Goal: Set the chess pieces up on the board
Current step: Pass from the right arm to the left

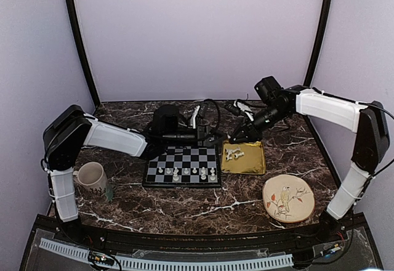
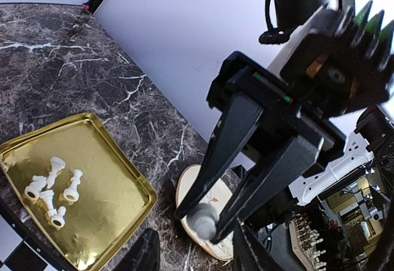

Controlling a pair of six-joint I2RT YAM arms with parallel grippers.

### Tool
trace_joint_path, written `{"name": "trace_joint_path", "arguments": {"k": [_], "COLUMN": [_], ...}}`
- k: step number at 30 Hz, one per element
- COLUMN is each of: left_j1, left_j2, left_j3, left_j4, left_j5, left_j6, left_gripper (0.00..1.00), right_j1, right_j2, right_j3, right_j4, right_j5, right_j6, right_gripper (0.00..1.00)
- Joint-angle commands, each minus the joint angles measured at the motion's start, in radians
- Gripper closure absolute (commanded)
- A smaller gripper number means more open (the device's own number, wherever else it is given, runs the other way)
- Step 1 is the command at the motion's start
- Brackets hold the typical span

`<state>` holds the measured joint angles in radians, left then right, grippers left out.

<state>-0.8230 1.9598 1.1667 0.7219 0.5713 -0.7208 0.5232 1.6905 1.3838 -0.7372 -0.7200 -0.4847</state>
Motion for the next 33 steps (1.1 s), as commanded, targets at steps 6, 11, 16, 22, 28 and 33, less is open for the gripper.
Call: {"name": "trace_joint_path", "arguments": {"k": [6,11,16,22,28,33], "left_j1": [-0.001,-0.001,-0.001,-0.001,-0.001,-0.001], "left_j2": [0.025,0.028,0.028,0.028,0.028,0.03], "left_j3": [0.049,0.048,0.041,0.033,0.031,0.031], "left_j4": [0.067,0.054,0.054,0.067,0.067,0.055], "left_j5": [0.055,0.061,0.063,0.07,0.07,0.071], "left_j6": [-0.052,-0.057,-0.064,-0.078,-0.083,-0.083], "left_gripper": [0.67,0.65,0.64,0.74,0.75,0.71], "right_j1": [0.044,0.043,0.043,0.041,0.04,0.035], "right_j2": [0.034,0.029,0.018,0.011,0.008,0.003], "right_j3": [0.033,0.037,0.04,0.038,0.038,0.043], "right_j4": [-0.015,-0.006,0.003,0.011,0.018,0.025], "right_j5": [0.009,0.016,0.026,0.05,0.057,0.056], "right_j6": [-0.002,0.004,0.011,0.022,0.032,0.042], "right_gripper": [0.87,0.87,0.87,0.87,0.88,0.88]}}
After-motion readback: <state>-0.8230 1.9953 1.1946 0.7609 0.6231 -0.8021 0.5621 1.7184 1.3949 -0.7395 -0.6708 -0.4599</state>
